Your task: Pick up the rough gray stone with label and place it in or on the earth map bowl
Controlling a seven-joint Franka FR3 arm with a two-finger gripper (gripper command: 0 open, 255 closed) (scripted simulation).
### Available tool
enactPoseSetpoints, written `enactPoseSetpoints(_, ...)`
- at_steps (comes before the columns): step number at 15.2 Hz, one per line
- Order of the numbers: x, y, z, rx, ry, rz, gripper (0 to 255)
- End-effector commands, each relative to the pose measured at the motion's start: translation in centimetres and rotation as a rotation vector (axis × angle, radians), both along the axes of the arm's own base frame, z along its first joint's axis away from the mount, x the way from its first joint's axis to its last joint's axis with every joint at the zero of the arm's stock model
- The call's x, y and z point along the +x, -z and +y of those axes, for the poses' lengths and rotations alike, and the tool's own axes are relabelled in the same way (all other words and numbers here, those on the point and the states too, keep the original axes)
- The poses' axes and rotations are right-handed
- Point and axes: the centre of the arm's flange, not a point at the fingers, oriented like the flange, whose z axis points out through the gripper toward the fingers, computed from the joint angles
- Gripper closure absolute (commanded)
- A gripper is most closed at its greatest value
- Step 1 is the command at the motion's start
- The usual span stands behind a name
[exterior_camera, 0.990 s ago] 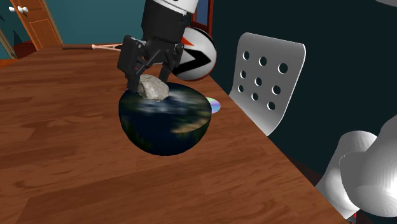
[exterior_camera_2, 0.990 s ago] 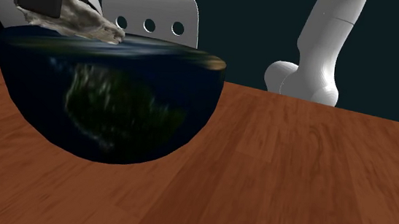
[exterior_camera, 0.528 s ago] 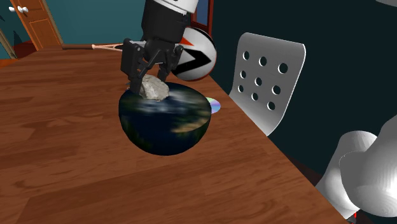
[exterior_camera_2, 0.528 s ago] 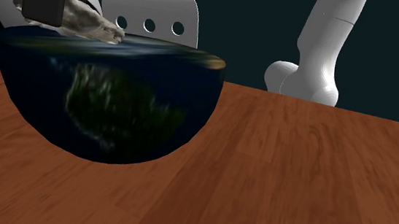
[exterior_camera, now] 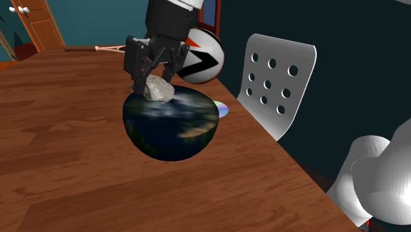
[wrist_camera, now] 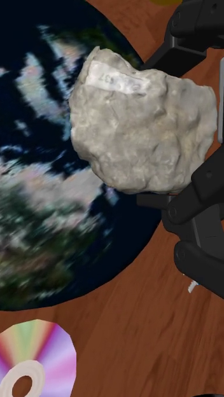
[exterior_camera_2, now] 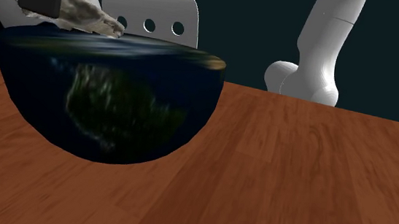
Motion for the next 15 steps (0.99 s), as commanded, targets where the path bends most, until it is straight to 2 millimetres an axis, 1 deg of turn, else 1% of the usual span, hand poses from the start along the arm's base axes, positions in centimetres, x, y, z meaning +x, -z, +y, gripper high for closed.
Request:
enactPoseSetpoints(1, 0.0, -0.9, -0.1, 0.000, 0.000, 0.000, 255)
enactPoseSetpoints(14, 0.0, -7.6, -0.1, 0.000, 0.000, 0.000, 255)
enactPoseSetpoints(15, -1.3, -7.5, -0.2, 0.000, 0.000, 0.000, 255)
